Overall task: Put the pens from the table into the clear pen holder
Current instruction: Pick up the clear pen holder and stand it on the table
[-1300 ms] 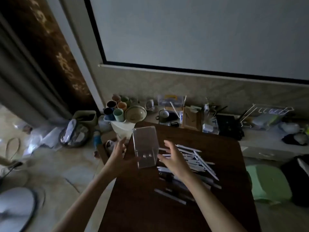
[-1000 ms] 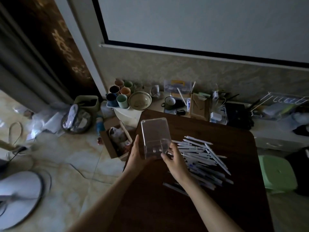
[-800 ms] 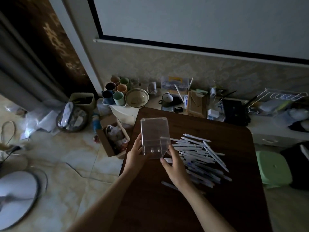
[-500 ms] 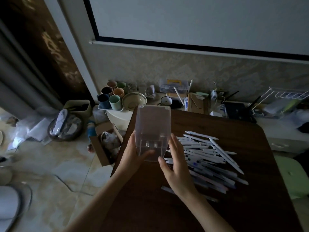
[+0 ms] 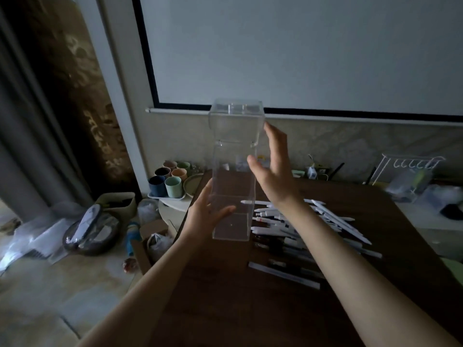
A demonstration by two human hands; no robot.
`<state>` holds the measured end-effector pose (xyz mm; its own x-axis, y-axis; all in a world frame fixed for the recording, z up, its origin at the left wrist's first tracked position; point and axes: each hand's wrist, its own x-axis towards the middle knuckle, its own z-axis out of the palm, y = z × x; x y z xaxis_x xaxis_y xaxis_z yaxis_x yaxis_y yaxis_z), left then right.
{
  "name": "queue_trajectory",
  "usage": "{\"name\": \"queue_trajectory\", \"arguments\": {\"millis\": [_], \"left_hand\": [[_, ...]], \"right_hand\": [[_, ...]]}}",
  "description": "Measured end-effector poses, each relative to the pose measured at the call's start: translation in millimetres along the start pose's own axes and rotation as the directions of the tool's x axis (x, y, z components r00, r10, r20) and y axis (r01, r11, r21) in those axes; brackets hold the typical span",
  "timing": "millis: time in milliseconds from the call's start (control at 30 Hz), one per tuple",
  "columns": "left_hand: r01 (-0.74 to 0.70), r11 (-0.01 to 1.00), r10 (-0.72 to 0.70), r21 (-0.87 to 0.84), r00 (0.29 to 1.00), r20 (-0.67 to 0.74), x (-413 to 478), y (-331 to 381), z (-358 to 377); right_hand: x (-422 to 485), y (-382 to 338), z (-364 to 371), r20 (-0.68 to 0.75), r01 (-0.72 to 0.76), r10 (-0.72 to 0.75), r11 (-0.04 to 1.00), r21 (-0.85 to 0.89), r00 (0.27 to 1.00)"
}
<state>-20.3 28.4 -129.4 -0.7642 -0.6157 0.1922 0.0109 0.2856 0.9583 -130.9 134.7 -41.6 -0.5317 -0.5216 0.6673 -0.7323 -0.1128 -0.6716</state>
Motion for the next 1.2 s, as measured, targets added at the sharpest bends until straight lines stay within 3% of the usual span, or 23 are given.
{"name": "queue_trajectory", "arguments": {"millis": [200,400,533,633,733,867,933,1067,1200], "left_hand": [[0.004,1.000,-0.003,0.026,0.999,-0.045,-8,-2,4],[0.030,0.999,-0.028,0.032,0.999,-0.042,-7,-8,4],[0.017,0.999,-0.018,0.050,1.000,0.002,-15,0,0],[0.085,0.995,-0.078,0.053,0.988,-0.134,-47,-1,1],[0.062,0.972,-0.015,0.225,0.978,-0.207,-96,-6,6],[-0.033,0.923,0.034,0.382,0.999,0.003,-129,-15,19],[-0.103,0.899,0.061,0.426,0.992,0.110,-127,-17,29],[-0.200,0.843,0.081,0.500,0.965,0.250,-116,-17,60],[-0.244,0.721,0.033,0.648,0.947,0.319,-104,-19,78]], "right_hand": [[31,-4,13,0.024,-0.198,0.196,0.975,0.100,0.980],[31,4,14,0.078,-0.277,0.269,0.951,0.134,0.960],[14,10,-11,0.182,-0.313,0.310,0.950,-0.014,0.933],[-38,21,-50,0.216,-0.355,0.387,0.919,-0.174,0.896],[-121,30,-84,0.209,-0.399,0.464,0.870,-0.290,0.861],[-190,47,-88,0.325,-0.221,0.412,0.844,-0.489,0.851],[-197,52,-85,0.290,-0.176,0.389,0.811,-0.558,0.874],[-200,51,-87,0.227,-0.224,0.409,0.796,-0.562,0.884],[-201,43,-100,0.308,-0.276,0.503,0.784,-0.556,0.808]]}}
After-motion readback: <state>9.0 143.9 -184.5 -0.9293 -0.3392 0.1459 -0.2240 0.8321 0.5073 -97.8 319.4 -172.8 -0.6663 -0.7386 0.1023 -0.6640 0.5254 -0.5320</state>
